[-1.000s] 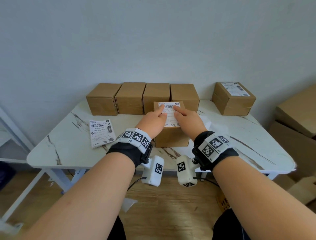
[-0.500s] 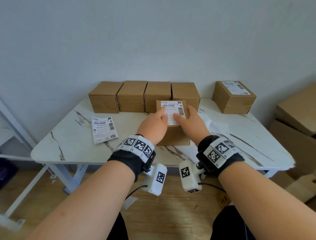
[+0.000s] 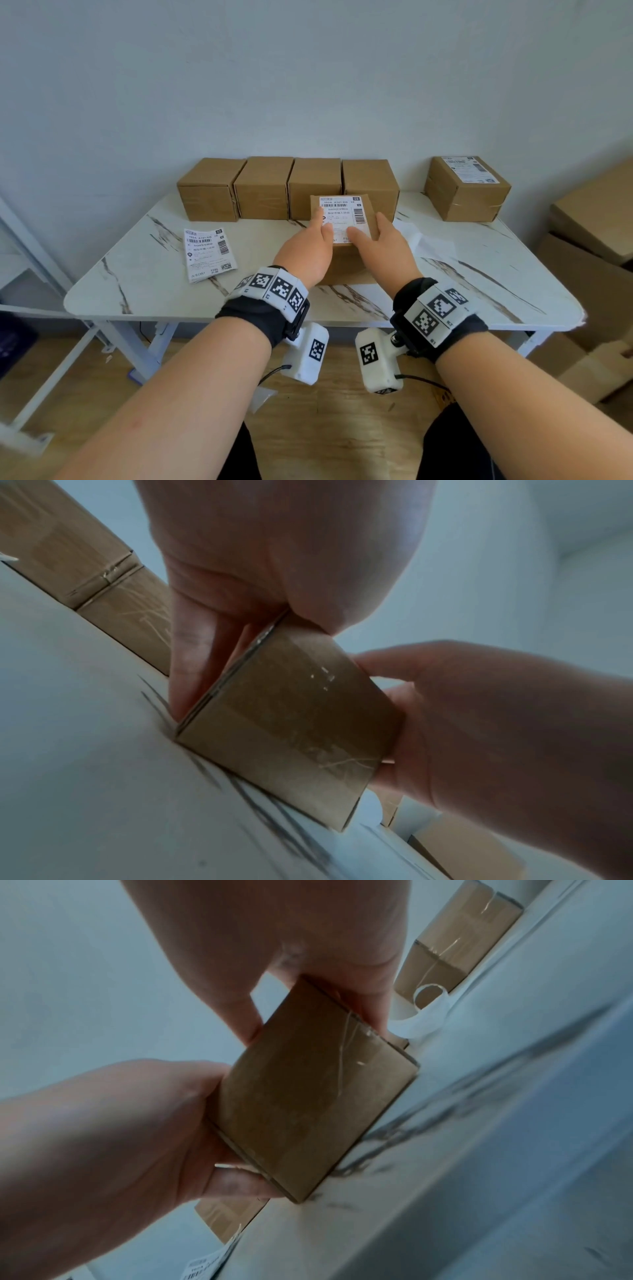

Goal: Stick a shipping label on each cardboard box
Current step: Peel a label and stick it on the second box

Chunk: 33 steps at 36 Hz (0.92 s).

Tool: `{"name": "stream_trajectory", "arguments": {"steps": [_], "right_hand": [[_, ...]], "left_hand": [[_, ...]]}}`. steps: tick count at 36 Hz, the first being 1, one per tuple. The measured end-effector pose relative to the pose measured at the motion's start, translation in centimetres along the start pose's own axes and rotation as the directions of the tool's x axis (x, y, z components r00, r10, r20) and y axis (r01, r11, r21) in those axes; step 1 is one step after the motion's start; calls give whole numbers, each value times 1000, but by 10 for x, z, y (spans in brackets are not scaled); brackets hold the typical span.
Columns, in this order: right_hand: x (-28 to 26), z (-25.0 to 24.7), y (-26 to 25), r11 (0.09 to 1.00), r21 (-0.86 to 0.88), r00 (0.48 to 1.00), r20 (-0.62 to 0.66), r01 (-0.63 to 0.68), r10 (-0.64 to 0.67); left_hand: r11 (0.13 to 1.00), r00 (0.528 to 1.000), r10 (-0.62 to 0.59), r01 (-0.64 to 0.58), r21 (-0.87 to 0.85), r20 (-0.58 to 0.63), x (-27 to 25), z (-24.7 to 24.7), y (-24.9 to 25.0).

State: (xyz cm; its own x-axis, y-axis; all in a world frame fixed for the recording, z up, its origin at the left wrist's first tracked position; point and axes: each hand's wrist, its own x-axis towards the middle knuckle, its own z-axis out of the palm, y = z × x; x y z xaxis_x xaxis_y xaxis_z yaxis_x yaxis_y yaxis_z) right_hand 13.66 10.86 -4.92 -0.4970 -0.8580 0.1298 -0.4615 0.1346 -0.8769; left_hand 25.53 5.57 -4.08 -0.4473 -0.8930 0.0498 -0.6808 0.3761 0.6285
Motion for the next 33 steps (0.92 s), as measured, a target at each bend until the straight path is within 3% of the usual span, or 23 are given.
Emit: {"name": "stream_trajectory", "arguments": {"steps": [7, 18, 24, 28, 33], "right_hand": [[-8, 3, 3, 996, 76, 999, -10, 37, -37], [-7, -1, 1, 977, 194, 996, 3, -88, 89], [-2, -1, 2, 969, 197, 988, -10, -146, 151], [2, -3, 1, 960, 227, 983, -38, -166, 179], [10, -26, -10, 949, 310, 975, -189, -52, 115]], "left_hand": [[999, 1000, -8, 9, 44, -13, -1, 0, 2], [999, 1000, -2, 4, 46, -28, 0, 0, 1], [987, 989, -150, 150, -64, 8, 5, -5, 6], [990, 993, -111, 107, -92, -32, 7, -3, 5], [987, 991, 11, -32, -158, -133, 11, -7, 29]]}}
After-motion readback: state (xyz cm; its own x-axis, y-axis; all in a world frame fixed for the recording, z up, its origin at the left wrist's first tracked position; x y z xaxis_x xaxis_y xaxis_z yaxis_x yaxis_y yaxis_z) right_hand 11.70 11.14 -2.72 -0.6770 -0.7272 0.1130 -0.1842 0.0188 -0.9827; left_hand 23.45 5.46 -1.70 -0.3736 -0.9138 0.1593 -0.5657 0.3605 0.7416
